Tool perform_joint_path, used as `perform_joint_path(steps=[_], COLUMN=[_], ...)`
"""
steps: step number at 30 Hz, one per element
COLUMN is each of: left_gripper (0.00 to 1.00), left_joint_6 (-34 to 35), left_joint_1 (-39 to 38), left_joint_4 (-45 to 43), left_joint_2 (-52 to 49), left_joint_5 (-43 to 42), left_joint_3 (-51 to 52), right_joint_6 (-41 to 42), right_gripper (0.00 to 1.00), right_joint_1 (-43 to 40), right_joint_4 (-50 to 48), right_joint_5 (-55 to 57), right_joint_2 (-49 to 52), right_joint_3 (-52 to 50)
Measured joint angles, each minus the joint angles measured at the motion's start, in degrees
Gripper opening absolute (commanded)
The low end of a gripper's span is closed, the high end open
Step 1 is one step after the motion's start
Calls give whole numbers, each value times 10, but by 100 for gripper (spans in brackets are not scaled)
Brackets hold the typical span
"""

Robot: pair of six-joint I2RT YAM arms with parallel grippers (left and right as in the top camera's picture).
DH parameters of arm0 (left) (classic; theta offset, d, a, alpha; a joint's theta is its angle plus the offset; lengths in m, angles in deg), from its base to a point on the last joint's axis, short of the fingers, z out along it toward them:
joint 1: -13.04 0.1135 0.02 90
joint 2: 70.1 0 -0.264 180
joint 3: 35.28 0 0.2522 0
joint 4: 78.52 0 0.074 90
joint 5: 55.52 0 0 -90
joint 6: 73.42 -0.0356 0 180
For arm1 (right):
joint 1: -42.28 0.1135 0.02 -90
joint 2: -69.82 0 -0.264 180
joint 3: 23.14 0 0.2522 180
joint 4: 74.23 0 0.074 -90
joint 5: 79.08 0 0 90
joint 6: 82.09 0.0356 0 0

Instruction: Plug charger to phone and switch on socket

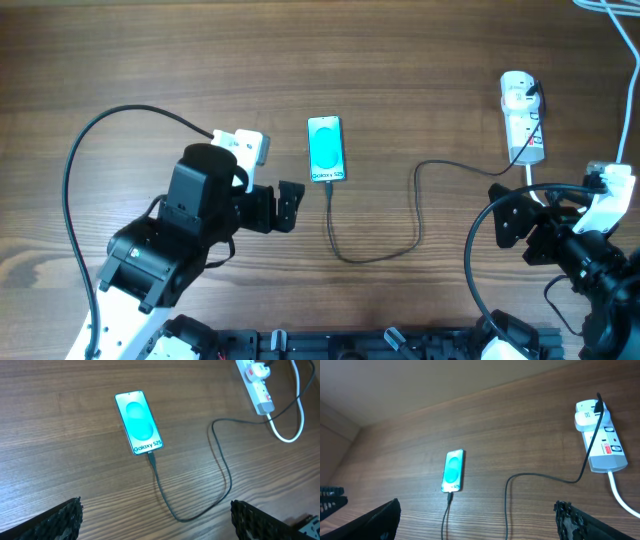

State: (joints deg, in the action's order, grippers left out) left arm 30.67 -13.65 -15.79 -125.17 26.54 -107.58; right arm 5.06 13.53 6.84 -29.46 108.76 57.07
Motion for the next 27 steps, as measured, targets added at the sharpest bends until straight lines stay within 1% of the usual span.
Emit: perform_joint_path(steps=[5,7,11,16,18,19,24,27], left_gripper=[100,100,100,100,100,100,100,100], left_joint_6=[0,0,0,0,0,0,2,16], left_joint_1=[5,20,76,166,191,216,270,292], left_joint_4=[3,-2,-54,-120,-133,-147,-221,-271], left_joint_2=[24,53,143,273,307,343,440,473], left_joint_5=[0,1,4,6,7,7,7,7], left_joint_3=[0,3,35,122,152,185,287,341], right_joint_6=[0,0,0,0,0,0,0,0], right_gripper=[100,100,100,100,100,100,100,100], right_joint_1=[0,0,0,0,0,0,0,0], right_joint_4=[0,0,0,0,0,0,0,0], right_joint_5=[0,0,2,2,4,4,4,4], right_joint_2=[0,0,0,0,0,0,0,1], right_joint_3=[0,0,0,0,0,0,0,0])
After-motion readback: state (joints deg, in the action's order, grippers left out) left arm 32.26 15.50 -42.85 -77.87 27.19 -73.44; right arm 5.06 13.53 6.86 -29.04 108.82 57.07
